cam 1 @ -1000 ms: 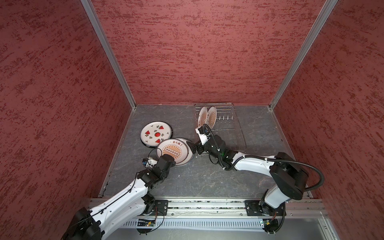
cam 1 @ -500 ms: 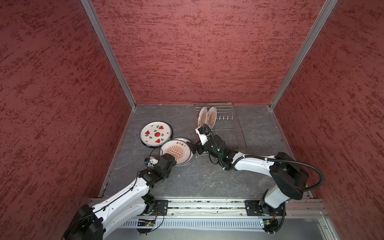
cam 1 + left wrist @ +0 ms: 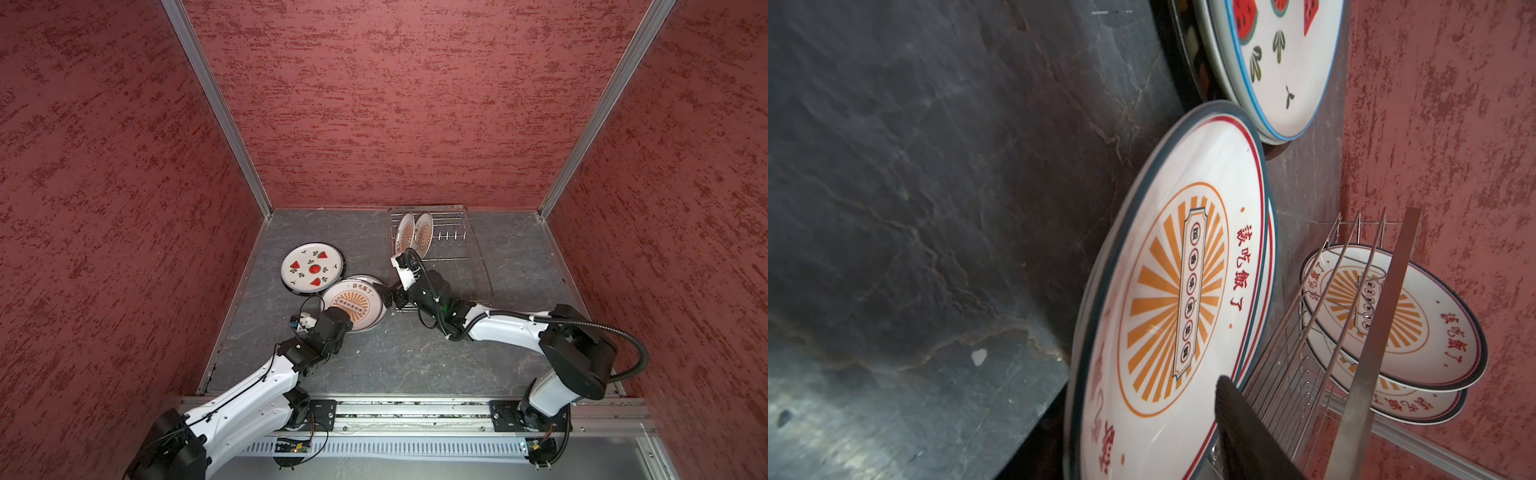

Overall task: Unload the plates from the dish rack
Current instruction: 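Open the left gripper to release the sunburst plate onto the stack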

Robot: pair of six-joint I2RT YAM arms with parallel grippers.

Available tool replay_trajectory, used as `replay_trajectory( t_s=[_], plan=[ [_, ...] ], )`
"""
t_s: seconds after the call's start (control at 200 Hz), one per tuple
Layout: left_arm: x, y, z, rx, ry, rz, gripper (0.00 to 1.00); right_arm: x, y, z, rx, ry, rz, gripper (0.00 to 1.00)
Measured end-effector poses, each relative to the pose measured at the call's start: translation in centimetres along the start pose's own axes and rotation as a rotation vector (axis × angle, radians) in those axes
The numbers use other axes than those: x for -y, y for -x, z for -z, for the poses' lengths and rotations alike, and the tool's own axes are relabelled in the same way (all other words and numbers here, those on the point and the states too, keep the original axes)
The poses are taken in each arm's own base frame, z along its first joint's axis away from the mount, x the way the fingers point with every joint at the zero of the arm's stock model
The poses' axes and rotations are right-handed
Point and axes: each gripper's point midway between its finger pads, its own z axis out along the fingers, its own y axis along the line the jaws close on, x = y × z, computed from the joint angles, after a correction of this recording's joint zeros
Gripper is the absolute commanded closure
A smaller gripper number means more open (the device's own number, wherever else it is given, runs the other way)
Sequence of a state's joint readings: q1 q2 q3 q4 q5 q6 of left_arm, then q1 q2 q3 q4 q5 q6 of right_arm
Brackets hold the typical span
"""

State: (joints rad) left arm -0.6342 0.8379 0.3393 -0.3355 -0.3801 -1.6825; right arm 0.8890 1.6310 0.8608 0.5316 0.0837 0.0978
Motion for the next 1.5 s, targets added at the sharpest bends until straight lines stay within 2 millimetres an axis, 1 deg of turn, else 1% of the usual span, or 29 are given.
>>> replay_trajectory(
  t_s=[0.03,0.06,0.2,0.331,0.516,0.666,0.817,0.957,1.202,1.498],
  plan=[
    [0.0,0.0,0.0,0.000,0.002,-0.002,0.42,0.0,0.0,0.0,0.000,0.000,0.000,0.01],
    [-0.1,0.0,-0.1,0.000,0.005,-0.004,0.38,0.0,0.0,0.0,-0.001,-0.001,0.001,0.01],
    [-0.3,-0.2,-0.3,0.001,0.016,-0.017,0.31,0.1,-0.2,-0.1,-0.004,-0.008,0.002,0.01],
    [-0.4,-0.3,-0.5,0.003,0.021,-0.022,0.29,0.2,-0.3,-0.1,-0.006,-0.012,0.002,0.01],
    [-0.2,-0.9,-0.8,-0.007,0.025,-0.050,0.28,0.3,-0.3,-0.1,-0.006,-0.016,0.002,0.01],
    [0.6,-1.4,-0.9,-0.016,0.017,-0.073,0.22,0.3,-0.3,-0.1,-0.006,-0.018,0.002,0.01],
    [0.5,-1.7,-1.1,-0.023,0.019,-0.094,0.18,0.4,-0.3,-0.1,-0.007,-0.020,0.003,0.01],
    [0.7,-1.9,-1.1,-0.027,0.014,-0.103,0.18,0.4,-0.3,-0.1,-0.006,-0.026,0.003,0.01],
    [0.9,-2.9,-1.3,-0.046,0.015,-0.128,0.17,0.6,-0.3,-0.1,-0.006,-0.035,0.004,0.01],
    [1.4,-3.3,-1.4,-0.057,0.008,-0.139,0.08,0.6,-0.3,-0.1,-0.005,-0.040,0.007,0.01]
  ],
)
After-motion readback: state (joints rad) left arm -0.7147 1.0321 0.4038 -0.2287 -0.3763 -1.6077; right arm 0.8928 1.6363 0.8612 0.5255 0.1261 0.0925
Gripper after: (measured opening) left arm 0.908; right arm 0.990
